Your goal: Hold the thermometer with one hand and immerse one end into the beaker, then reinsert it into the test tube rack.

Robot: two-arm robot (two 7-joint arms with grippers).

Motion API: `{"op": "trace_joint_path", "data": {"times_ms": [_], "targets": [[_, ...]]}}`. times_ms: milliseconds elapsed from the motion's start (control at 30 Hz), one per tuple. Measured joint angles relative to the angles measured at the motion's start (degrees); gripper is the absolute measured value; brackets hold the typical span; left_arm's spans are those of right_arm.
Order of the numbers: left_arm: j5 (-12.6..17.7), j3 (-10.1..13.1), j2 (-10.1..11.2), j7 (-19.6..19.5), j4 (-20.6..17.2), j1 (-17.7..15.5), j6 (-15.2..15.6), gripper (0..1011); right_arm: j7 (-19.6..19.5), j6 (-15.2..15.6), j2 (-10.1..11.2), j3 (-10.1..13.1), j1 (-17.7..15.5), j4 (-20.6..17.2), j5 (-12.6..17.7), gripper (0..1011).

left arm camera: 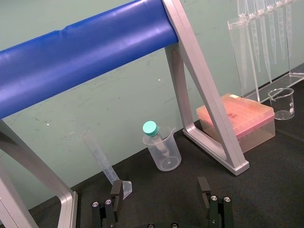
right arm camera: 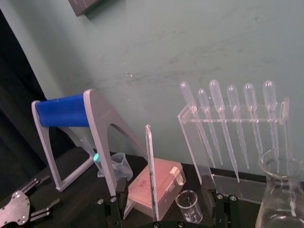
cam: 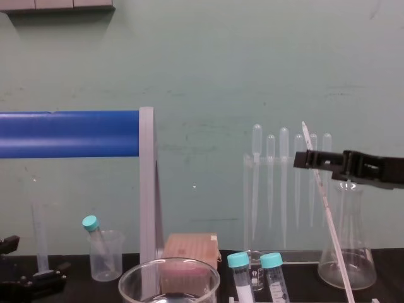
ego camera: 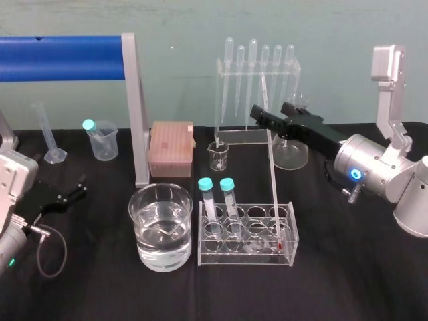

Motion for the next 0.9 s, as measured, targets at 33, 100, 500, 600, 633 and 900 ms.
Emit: {"op": "trace_joint_path", "data": {"times_ms": [33, 100, 500, 600, 633, 900], "targets": [[0.0, 0.0, 0.0, 0.0, 0.0, 0.0, 0.0, 1008, 0.0, 0.3, -0.1, -0.5, 0.4, 0.6, 0.0, 1003], [0.0, 0.0, 0.0, 0.0, 0.0, 0.0, 0.0, 1008, 0.0, 0.4, -0.2, -0.8, 0.6, 0.9, 0.0, 1003], [0.0, 0.0, 0.0, 0.0, 0.0, 0.0, 0.0, 1008, 0.3, 0.8, -0.1, -2.3, 1.6, 2.0, 0.0, 1003], [0.0, 0.0, 0.0, 0.0, 0.0, 0.0, 0.0, 1008, 0.3, 0.8, 0.1, -2.4, 1.7, 2.0, 0.0, 1003], [0.0, 0.0, 0.0, 0.0, 0.0, 0.0, 0.0, 1008, 0.3, 0.8, 0.1, -2.5, 1.7, 2.0, -0.1, 1003], [0.0, 0.0, 0.0, 0.0, 0.0, 0.0, 0.0, 1008, 0.3, 0.1, 0.4, -2.8, 1.8, 1.7, -0.9, 1003]]}}
